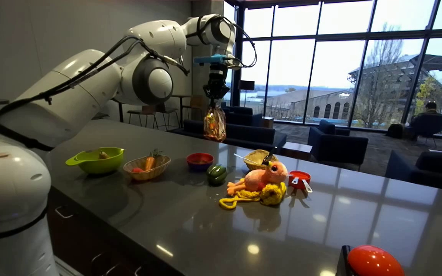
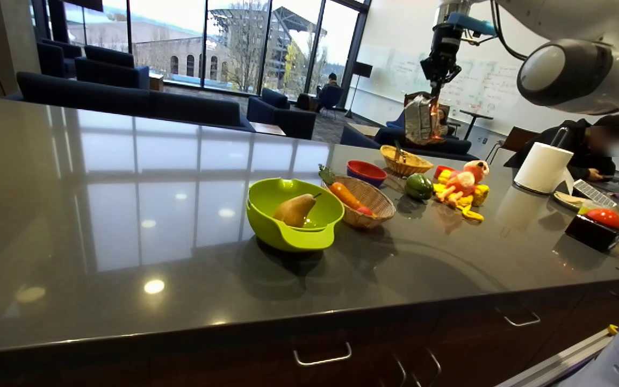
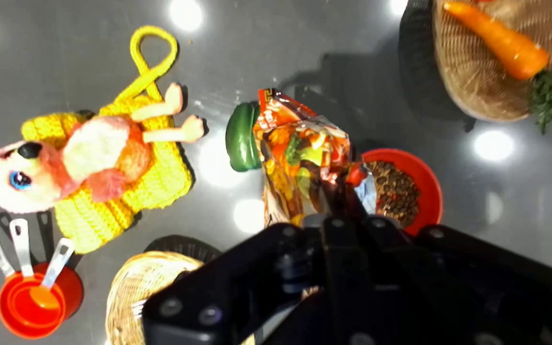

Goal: Move the orange packet to the right

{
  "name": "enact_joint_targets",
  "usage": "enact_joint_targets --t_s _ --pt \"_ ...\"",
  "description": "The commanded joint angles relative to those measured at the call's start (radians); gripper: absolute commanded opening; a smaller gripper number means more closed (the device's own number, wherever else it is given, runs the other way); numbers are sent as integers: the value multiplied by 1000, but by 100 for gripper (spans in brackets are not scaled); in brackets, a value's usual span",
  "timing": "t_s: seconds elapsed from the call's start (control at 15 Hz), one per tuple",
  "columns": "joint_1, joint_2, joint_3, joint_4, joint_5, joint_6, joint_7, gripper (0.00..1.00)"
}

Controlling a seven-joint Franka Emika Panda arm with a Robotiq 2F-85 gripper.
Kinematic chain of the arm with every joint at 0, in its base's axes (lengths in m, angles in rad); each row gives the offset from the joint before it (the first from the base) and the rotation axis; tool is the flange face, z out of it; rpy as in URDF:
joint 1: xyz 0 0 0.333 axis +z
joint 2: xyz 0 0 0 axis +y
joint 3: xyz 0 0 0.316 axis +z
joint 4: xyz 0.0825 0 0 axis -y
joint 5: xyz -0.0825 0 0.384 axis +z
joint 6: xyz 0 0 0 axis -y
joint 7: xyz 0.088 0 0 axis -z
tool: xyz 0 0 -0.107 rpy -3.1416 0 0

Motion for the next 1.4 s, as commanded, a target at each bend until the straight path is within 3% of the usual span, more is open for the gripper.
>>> enact_joint_targets --t_s 0.0,0.07,0.2,0.73,1.0,1.33 --pt "-22 -53 29 -20 50 -157 6 0" --pt "-31 -22 51 43 58 -233 18 0" --pt "-38 -72 70 -39 86 -289 34 0" --pt "-98 -6 113 7 243 -517 163 0" --pt "-140 16 124 -18 339 -585 231 0" --pt "-161 29 124 -69 430 -586 280 0"
